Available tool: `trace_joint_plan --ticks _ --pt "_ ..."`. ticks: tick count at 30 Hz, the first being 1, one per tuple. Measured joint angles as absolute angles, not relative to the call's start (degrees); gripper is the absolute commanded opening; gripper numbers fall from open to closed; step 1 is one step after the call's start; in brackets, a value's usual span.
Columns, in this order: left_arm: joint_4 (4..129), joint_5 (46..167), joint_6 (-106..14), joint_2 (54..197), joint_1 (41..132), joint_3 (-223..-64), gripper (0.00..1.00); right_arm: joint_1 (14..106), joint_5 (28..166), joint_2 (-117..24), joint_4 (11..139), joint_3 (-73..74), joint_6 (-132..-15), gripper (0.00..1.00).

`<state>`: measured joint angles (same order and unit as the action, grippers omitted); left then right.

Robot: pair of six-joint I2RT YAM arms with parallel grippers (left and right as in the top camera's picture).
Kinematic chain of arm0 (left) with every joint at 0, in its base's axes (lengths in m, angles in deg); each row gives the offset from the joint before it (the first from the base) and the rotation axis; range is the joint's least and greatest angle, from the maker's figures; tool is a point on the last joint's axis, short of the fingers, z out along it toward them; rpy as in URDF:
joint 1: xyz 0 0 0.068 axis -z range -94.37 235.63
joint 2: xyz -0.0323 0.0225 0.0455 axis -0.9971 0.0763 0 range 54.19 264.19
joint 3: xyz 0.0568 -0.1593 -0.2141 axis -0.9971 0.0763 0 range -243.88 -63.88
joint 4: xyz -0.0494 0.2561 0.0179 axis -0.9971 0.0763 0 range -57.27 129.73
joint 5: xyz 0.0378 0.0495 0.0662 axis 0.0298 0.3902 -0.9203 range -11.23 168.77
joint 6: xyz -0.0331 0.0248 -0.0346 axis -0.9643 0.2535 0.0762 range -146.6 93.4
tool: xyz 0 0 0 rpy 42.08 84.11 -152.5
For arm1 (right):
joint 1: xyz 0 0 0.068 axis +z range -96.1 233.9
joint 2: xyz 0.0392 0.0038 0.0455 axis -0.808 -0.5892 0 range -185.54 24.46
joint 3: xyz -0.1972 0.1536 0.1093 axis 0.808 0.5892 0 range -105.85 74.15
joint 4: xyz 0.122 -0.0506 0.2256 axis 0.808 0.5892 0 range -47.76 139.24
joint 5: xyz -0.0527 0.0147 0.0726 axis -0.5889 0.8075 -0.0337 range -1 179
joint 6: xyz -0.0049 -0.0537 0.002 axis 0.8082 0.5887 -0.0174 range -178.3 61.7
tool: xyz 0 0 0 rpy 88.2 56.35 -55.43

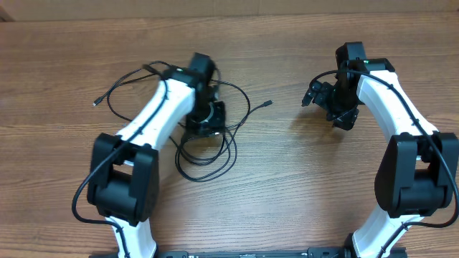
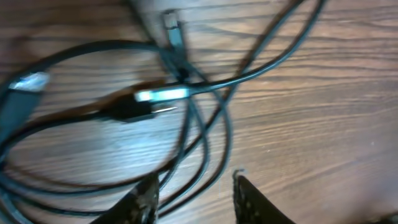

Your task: Untangle cables

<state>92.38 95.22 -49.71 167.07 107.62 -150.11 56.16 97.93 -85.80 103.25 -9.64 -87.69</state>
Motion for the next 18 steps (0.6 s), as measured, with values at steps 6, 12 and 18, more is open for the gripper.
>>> trace_joint_plan --ticks 6,12,18 --pt "90.07 88.31 -58.15 167.07 115.21 -150.11 0.51 56.18 97.93 -85.8 103.25 -9.64 -87.69 1.0" --pt "86.66 81.25 -63.44 167.07 121.94 -150.11 0.45 56.18 97.91 -85.8 103.25 -9.64 -87.66 1.0" --pt "86.0 75.26 -67.04 167.07 126.79 -150.11 0.11 56.18 97.91 -85.8 103.23 -9.64 -87.66 1.0"
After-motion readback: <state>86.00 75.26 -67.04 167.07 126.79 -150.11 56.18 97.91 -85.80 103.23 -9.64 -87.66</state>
